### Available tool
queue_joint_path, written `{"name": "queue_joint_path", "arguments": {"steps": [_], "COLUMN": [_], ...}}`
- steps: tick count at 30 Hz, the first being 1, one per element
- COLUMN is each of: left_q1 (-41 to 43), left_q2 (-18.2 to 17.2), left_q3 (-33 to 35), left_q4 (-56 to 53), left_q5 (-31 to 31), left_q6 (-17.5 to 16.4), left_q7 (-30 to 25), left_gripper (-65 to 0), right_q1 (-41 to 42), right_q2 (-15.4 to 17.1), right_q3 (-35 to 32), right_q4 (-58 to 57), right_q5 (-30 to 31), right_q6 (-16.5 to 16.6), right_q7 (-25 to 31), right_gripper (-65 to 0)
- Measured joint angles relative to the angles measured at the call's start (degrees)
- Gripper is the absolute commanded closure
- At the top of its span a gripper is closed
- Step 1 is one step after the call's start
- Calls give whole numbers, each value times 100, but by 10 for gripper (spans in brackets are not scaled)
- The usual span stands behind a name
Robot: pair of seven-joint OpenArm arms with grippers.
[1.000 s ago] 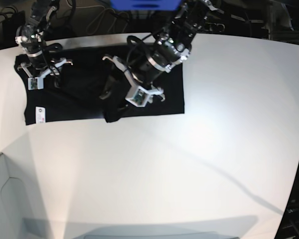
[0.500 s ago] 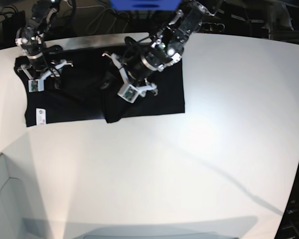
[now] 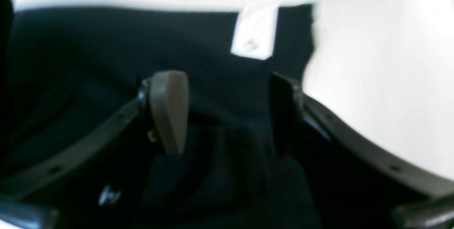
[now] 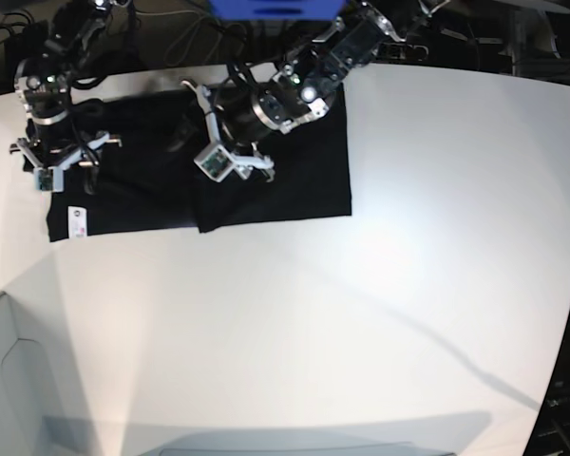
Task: Fold the T-shirt properly
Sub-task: 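Release the folded end and raise the left gripper off the shirt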
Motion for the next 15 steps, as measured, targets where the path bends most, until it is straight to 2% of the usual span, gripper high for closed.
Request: {"name": "queue_joint_path", "arguments": {"steps": [5, 7, 10, 15], "left_q1": [66, 142, 402, 857], "left_q2": [-369, -520, -621, -535], "left_q3": [-52, -271, -1056, -2778], "left_q4": [675, 776, 809, 813], "left_q5": [22, -33, 2, 20], "left_q6": [31, -17, 9, 26], "left_q7": [4, 7, 9, -31], "left_gripper": [-318, -318, -318, -318], "right_q1": [374, 417, 474, 590], "right_q2": [44, 153, 350, 511], "right_q3": [376, 398, 413, 466], "right_q4": [-470, -706, -1029, -1554], "right_q5": [13, 7, 0, 2], "right_q6": [17, 17, 2, 2], "right_q7": [13, -24, -7, -4], "right_gripper": [-401, -401, -401, -401]}}
